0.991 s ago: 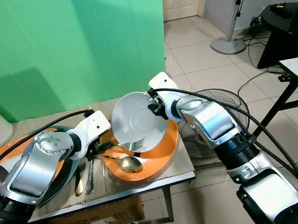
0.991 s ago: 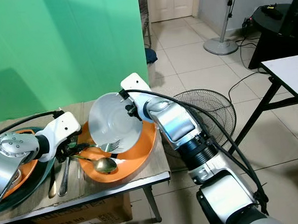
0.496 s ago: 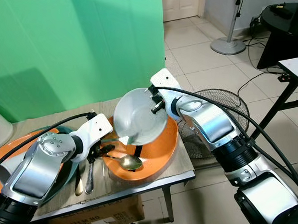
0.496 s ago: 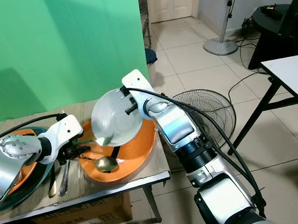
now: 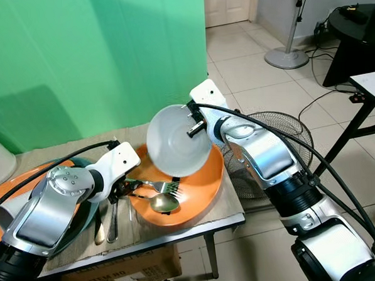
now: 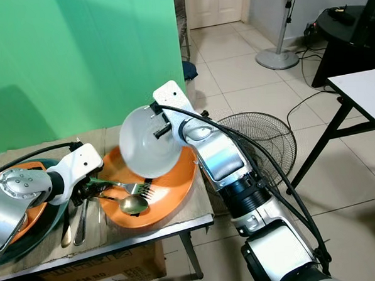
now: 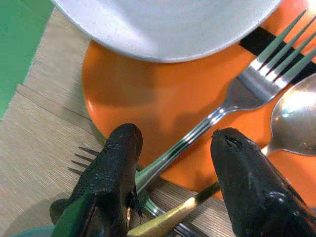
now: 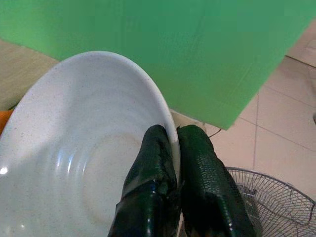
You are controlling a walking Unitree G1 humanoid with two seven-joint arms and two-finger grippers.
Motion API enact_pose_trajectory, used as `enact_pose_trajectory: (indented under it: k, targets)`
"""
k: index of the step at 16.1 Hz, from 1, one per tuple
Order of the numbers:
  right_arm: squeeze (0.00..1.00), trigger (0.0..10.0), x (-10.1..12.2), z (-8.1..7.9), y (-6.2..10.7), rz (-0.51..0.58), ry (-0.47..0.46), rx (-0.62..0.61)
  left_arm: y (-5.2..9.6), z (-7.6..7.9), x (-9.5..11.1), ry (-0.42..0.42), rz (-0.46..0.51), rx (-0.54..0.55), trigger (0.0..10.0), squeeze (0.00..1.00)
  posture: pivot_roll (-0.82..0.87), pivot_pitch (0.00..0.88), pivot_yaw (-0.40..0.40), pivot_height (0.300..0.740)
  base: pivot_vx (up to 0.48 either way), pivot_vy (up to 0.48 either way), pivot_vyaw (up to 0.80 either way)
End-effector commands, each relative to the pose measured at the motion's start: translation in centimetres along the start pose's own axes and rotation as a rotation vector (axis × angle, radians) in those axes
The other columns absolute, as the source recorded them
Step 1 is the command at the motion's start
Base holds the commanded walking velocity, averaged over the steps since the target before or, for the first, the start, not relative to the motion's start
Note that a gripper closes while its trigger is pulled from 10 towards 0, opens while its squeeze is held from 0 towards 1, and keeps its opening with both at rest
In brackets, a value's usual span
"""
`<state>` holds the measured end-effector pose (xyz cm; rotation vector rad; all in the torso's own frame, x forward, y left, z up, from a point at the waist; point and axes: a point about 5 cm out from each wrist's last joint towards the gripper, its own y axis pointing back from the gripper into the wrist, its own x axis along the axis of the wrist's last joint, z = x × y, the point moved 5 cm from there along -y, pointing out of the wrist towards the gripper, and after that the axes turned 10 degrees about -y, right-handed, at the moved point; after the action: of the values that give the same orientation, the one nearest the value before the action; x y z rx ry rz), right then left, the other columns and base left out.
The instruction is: Setting the table
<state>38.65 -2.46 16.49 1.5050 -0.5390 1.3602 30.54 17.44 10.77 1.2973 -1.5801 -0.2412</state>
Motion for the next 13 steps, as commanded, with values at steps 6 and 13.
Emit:
enact_pose_trajectory:
  k: [6, 13]
  targets:
    - [0.0, 0.0, 2.9, 1.4, 0.7, 0.147, -0.111, -0.008, 0.8, -1.7, 2.9, 0.077, 0.147, 0.045, 10.0, 0.0, -0.04, 0.0, 0.113, 0.74, 0.0, 0.0, 0.0]
    - [0.0, 0.0, 6.0, 7.5, 6.4, 0.467, -0.473, 0.028, 3.0, -3.2, 7.7, 0.201, 0.441, 0.093, 10.0, 0.0, 0.0, 0.0, 0.089, 0.74, 0.0, 0.0, 0.0]
